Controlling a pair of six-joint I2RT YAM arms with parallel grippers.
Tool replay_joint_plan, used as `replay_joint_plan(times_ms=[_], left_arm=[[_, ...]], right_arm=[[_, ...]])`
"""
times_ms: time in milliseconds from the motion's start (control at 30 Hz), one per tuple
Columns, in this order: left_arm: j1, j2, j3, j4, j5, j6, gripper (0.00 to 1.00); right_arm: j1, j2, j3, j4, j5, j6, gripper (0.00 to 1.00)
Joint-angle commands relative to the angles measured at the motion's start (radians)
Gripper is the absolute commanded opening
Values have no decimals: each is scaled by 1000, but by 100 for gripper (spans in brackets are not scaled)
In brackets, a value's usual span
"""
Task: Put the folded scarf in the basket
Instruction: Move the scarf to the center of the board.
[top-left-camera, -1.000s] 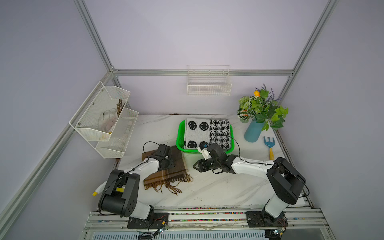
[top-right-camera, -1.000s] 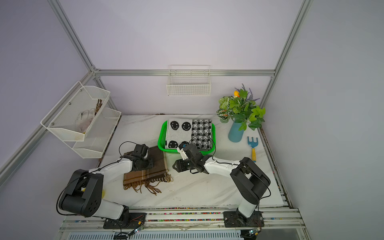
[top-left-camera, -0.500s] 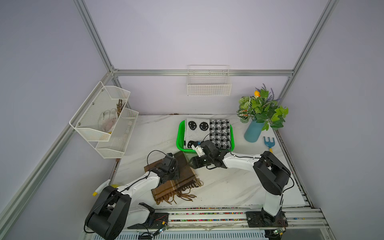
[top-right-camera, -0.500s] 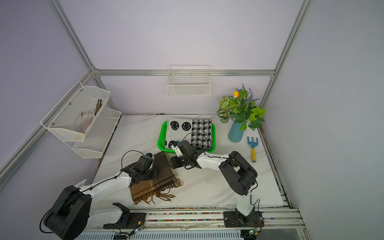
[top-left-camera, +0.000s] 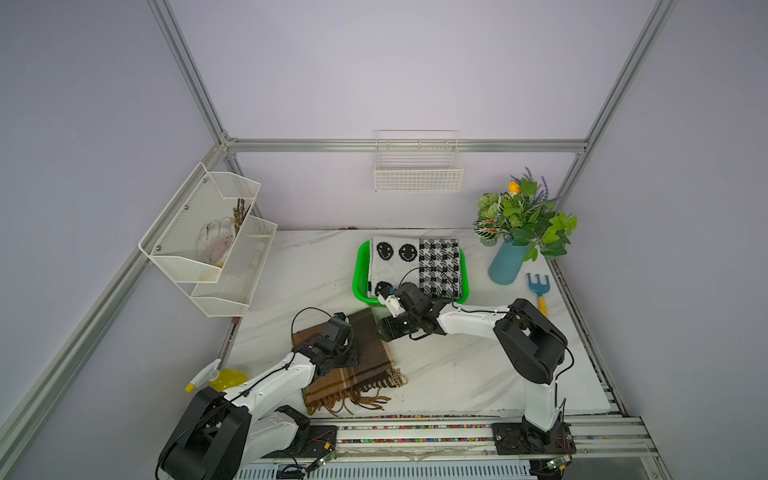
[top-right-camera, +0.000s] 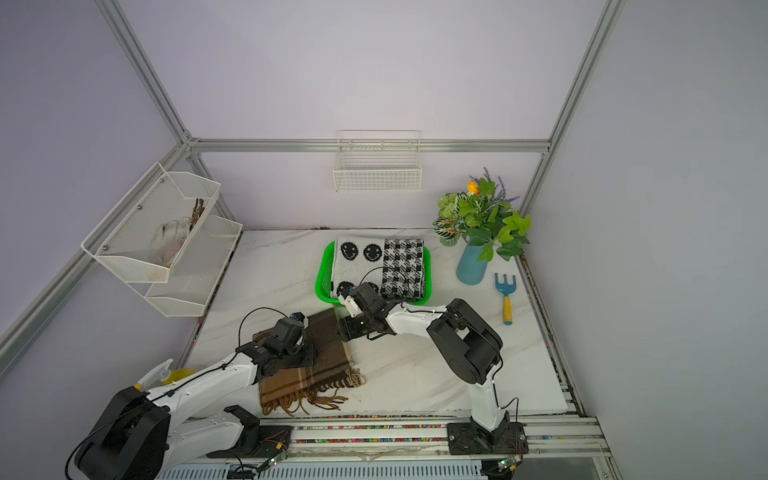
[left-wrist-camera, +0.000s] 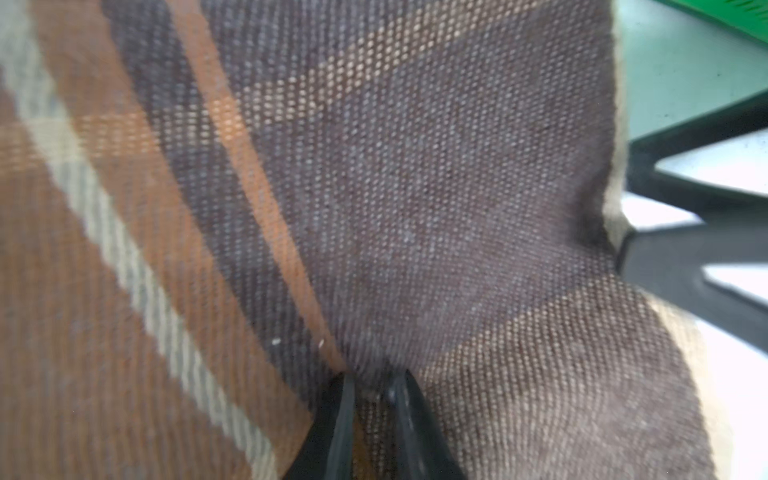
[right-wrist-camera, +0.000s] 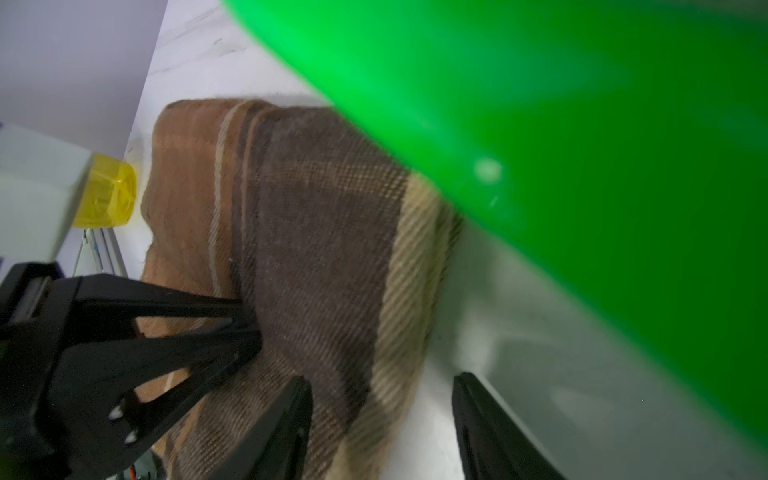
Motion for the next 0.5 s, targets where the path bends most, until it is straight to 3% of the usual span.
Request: replay_joint_plan(times_ms=[0,467], left_arm=[[-6,22,-9,20,28,-14,23],[-40,44,-7,23,-5,-17,15]], right_arm=[[33,15,-43,-61,-46,9,59],[55,76,-48,103,-197,102,51]])
